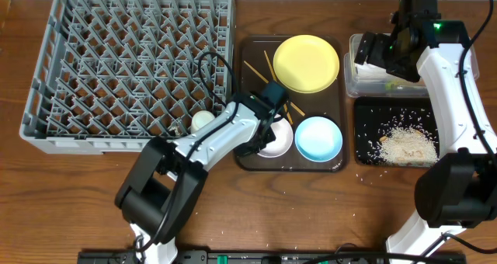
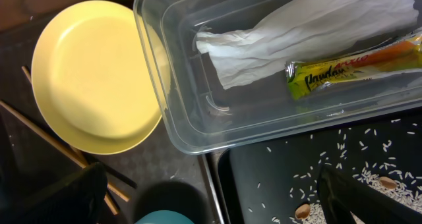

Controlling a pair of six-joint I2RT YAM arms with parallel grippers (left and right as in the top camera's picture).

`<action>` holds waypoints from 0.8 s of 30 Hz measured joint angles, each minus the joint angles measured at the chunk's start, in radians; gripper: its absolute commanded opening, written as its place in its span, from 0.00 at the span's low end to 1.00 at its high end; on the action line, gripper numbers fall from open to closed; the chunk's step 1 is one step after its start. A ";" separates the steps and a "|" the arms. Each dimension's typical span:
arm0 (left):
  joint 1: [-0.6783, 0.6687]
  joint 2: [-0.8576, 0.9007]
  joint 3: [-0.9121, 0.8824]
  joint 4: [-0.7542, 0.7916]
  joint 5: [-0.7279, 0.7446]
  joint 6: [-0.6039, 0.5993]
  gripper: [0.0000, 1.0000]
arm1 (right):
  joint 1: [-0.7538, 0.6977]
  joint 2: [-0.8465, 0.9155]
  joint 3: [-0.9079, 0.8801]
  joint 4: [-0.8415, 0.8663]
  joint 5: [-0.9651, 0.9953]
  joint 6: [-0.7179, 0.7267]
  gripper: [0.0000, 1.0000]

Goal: Sort waste into correct bins and load items into the dishwasher
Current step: 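Tighten the left gripper on the pink bowl rim and lift it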

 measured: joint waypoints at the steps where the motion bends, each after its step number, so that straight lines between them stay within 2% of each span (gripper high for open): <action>1: 0.000 -0.011 -0.003 -0.002 0.000 0.010 0.08 | 0.000 0.000 0.000 0.000 0.000 0.000 0.99; 9: 0.000 -0.158 -0.019 -0.004 -0.058 0.149 0.07 | 0.000 0.000 0.000 0.000 0.002 0.000 0.99; 19: 0.000 -0.440 -0.019 -0.003 -0.363 0.301 0.08 | 0.000 0.000 0.000 0.000 0.002 0.000 0.99; 24: 0.000 -0.474 -0.019 -0.003 -0.351 0.312 0.26 | 0.000 0.000 0.000 0.000 0.002 0.000 0.99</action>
